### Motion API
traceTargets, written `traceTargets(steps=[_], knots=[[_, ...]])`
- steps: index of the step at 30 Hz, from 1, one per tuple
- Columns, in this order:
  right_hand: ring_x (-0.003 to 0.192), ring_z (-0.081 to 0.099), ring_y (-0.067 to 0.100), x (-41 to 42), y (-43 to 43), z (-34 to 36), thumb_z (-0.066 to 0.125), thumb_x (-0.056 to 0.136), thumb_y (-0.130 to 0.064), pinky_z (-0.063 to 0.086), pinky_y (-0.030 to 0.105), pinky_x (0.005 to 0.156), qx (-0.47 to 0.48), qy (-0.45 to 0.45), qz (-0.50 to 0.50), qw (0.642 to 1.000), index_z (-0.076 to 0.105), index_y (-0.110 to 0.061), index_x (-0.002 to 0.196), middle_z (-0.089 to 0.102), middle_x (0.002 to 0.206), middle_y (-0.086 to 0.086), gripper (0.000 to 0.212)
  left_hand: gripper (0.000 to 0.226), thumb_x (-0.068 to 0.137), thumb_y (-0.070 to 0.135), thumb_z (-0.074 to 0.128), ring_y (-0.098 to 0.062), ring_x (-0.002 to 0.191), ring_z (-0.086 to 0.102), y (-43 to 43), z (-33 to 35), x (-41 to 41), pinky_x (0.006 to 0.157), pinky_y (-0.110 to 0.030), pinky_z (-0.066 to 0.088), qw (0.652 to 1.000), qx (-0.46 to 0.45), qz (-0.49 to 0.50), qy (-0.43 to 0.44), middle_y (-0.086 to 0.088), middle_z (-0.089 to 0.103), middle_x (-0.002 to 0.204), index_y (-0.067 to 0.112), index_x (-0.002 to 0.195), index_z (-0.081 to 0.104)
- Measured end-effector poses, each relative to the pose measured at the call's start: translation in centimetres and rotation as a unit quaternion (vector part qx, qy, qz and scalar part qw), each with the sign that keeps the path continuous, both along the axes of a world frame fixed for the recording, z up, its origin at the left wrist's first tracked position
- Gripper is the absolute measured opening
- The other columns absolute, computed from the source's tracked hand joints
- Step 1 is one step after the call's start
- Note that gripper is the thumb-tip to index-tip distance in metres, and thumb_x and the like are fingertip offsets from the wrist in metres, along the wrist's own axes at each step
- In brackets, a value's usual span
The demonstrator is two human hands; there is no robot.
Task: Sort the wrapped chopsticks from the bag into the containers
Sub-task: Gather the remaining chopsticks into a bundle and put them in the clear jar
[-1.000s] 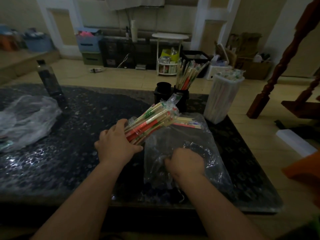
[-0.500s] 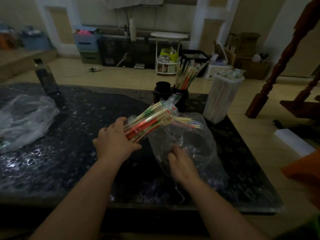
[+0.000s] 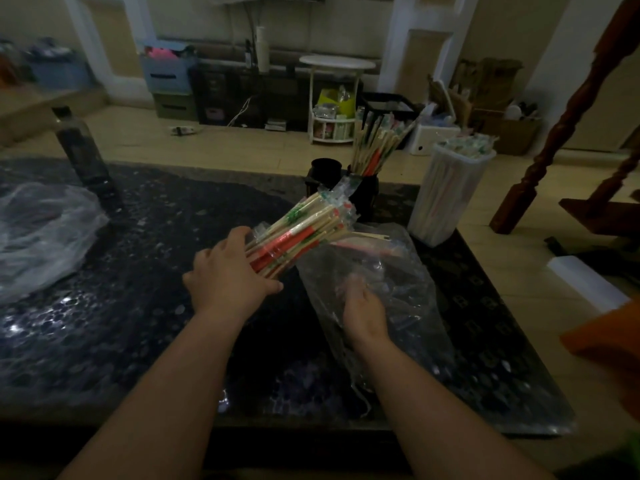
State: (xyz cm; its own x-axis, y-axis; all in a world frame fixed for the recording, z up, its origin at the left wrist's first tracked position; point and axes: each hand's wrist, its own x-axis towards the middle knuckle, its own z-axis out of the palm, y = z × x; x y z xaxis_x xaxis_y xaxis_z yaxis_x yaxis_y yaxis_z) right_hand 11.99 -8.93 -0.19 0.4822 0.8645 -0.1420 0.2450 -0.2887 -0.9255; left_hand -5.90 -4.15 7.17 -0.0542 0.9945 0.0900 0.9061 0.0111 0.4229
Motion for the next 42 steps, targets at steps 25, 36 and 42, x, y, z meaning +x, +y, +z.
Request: traceTargets(steps=[25,36,42], knots=[[0.139,0.033,0.030,8.1,15.4,-6.3,0.016,0.094,-0.047,0.036,0.048,0.105,-0.149,-0.464,0.146,0.861,0.029,-0.016,0.150,0.027,0.155,0.009,0.066,0.097,0.057,0.059,0.084,-0.031,0.122,0.045,3.4,-1.5,2.0,0.094,-0.048,0.037,0.998,0.009,0.065,-0.017,0.001,0.055,0.131,0.036,0.137,0.035],[0.123,0.043,0.032,9.3,17.9,-6.4,0.034,0.104,-0.042,0.036,0.045,0.104,-0.142,-0.503,0.199,0.829,0.060,-0.018,0.123,0.052,0.126,0.008,0.041,0.096,0.056,0.059,0.084,-0.032,0.122,0.045,4.4,-2.0,2.0,0.093,-0.048,0.038,0.998,-0.007,0.069,-0.007,0.001,0.055,0.130,0.036,0.136,0.036],[0.123,0.040,0.036,9.2,17.9,-6.6,0.038,0.100,-0.046,0.036,0.051,0.101,-0.150,-0.493,0.181,0.837,0.050,-0.025,0.130,0.045,0.134,0.010,0.039,0.096,0.057,0.058,0.085,-0.032,0.122,0.045,4.2,-2.1,1.9,0.093,-0.048,0.037,0.998,-0.005,0.069,-0.010,0.000,0.056,0.130,0.036,0.137,0.036]])
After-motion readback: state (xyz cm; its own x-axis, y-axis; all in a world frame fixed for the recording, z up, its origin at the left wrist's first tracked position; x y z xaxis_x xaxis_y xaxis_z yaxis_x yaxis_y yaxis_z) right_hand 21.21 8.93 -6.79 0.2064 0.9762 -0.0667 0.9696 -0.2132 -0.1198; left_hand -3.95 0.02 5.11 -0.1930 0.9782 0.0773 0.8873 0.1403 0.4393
